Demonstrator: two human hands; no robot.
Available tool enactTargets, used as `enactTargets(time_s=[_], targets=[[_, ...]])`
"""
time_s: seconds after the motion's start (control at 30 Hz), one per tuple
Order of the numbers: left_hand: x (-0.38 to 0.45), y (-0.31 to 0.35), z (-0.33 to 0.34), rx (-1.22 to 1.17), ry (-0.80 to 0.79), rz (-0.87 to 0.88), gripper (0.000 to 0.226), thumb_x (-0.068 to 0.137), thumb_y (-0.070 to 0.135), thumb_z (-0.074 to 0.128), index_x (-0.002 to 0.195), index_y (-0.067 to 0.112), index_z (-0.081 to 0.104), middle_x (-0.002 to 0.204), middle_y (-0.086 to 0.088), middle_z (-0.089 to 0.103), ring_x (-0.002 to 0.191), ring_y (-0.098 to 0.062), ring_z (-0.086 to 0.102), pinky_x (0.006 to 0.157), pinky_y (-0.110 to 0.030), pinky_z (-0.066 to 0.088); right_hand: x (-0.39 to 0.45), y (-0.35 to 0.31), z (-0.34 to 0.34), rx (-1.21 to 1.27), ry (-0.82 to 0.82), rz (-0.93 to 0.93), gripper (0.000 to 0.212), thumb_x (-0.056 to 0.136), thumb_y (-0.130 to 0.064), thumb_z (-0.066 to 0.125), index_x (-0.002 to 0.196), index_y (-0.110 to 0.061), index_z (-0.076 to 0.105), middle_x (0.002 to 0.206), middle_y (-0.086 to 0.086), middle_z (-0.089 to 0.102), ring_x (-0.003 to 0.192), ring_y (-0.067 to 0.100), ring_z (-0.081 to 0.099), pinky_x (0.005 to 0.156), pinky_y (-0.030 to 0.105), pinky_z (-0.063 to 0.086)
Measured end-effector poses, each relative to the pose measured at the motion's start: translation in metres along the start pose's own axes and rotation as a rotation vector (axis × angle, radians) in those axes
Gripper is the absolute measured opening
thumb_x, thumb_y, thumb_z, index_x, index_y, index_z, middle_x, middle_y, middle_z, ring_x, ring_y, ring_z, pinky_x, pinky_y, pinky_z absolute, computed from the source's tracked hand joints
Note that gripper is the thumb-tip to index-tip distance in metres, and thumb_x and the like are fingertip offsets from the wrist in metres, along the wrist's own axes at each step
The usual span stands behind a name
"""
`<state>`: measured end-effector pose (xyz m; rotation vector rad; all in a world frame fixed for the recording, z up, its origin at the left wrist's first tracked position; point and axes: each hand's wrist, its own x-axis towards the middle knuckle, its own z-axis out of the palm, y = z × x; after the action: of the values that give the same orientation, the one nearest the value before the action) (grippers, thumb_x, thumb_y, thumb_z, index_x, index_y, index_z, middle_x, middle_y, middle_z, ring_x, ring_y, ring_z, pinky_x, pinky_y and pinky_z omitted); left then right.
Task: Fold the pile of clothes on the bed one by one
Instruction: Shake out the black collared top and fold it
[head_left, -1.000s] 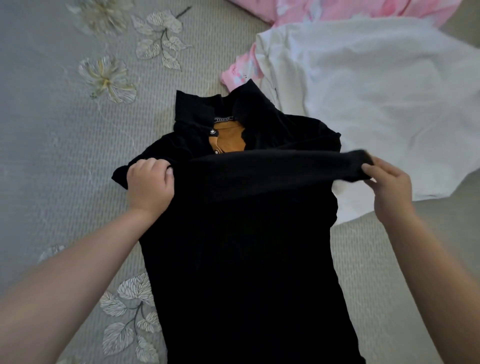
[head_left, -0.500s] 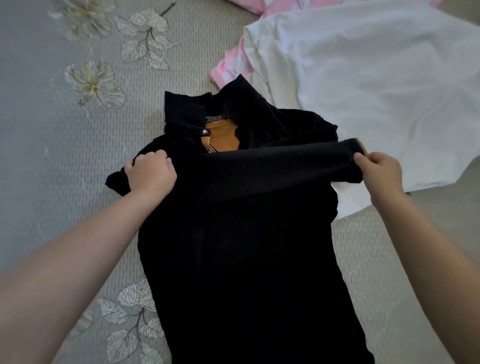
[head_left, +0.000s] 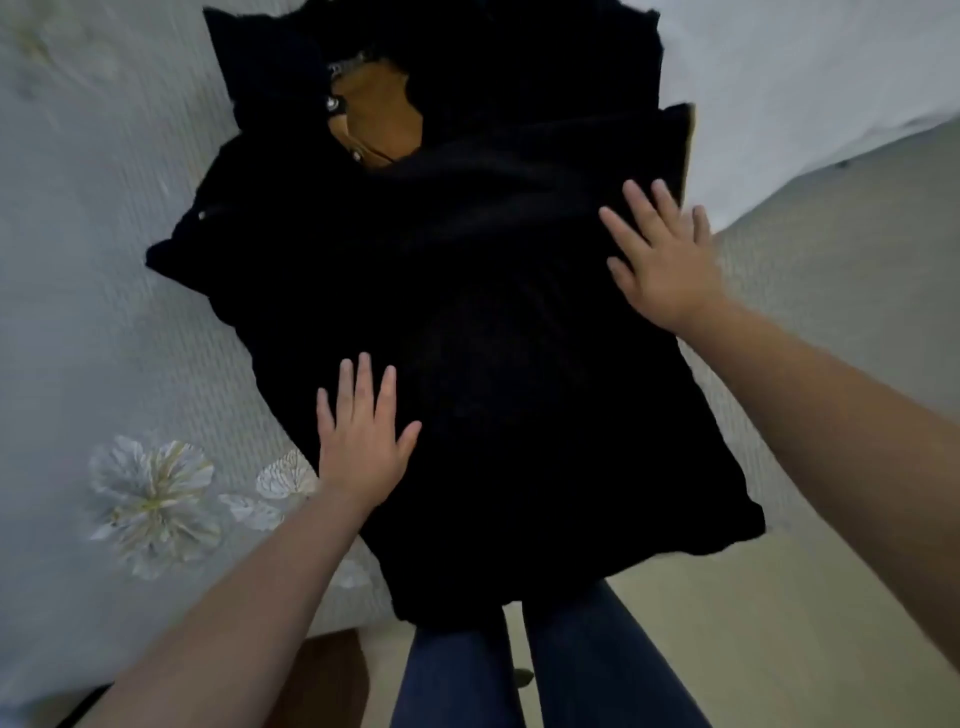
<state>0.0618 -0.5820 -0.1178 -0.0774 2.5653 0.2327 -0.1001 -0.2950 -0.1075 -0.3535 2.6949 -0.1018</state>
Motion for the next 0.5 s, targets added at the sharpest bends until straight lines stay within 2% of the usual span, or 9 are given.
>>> enactTargets(time_s=[0.07,0.13,0.23,0.3,0.4,0.5], targets=[[-0.026,0.005,0.015,-0.069,0.032,-0.04,0.064,0.089,0.029,0.056,0.14,0.003,0.028,0.149,-0.024,0.018,0.139,-0.039,0.013,0.11,-0.054,0.01,-0.019,0.003,0.008,0.086,0.092,0.047,0.051,0.096,-0.027,0.042,0.143,-0.013,0.029,0.153,0.016,0.009,0.141,0.036,0.007,0.11,0.054,0.013],[-0.047,0.01,0.027,-0.123,0.084,-0.093,0.064,0.085,0.024,0.062,0.137,-0.001,0.034,0.145,-0.029,0.025,0.136,-0.043,0.02,0.107,-0.059,0.014,-0.046,0.004,0.018,0.172,0.112,0.088,0.053,0.094,-0.023,0.046,0.141,-0.005,0.03,0.151,0.023,0.012,0.139,0.04,0.013,0.109,0.053,0.02],[-0.077,0.02,0.045,-0.201,0.093,-0.304,0.073,0.085,0.033,0.06,0.14,-0.001,0.025,0.147,-0.029,0.017,0.138,-0.042,0.014,0.108,-0.059,0.008,-0.103,0.01,0.034,0.231,0.006,0.161,0.061,0.09,-0.021,0.054,0.14,0.002,0.028,0.146,0.028,0.024,0.135,0.039,0.025,0.107,0.046,0.024],[-0.099,0.03,0.054,-0.312,0.076,-0.511,0.083,0.085,0.04,0.058,0.142,-0.002,0.016,0.147,-0.03,0.013,0.137,-0.043,0.013,0.109,-0.055,0.009,-0.145,0.021,0.043,0.215,-0.027,0.235,0.063,0.086,-0.02,0.06,0.136,0.007,0.032,0.133,0.03,0.04,0.122,0.041,0.04,0.099,0.048,0.032],[-0.126,0.05,0.065,-0.425,0.085,-0.669,0.084,0.084,0.037,0.061,0.141,-0.007,0.016,0.14,-0.031,0.027,0.128,-0.043,0.028,0.106,-0.047,0.021,-0.198,0.033,0.053,0.241,-0.12,0.433,0.05,0.085,-0.022,0.062,0.125,0.003,0.045,0.116,0.025,0.055,0.106,0.038,0.052,0.089,0.048,0.041],[-0.143,0.064,0.073,-0.632,0.141,-0.773,0.058,0.088,0.023,0.057,0.133,-0.005,0.033,0.127,-0.027,0.046,0.117,-0.039,0.043,0.098,-0.043,0.032,-0.234,0.044,0.065,0.277,-0.276,0.495,0.03,0.089,-0.019,0.056,0.109,0.003,0.055,0.102,0.022,0.063,0.094,0.036,0.059,0.078,0.038,0.041]])
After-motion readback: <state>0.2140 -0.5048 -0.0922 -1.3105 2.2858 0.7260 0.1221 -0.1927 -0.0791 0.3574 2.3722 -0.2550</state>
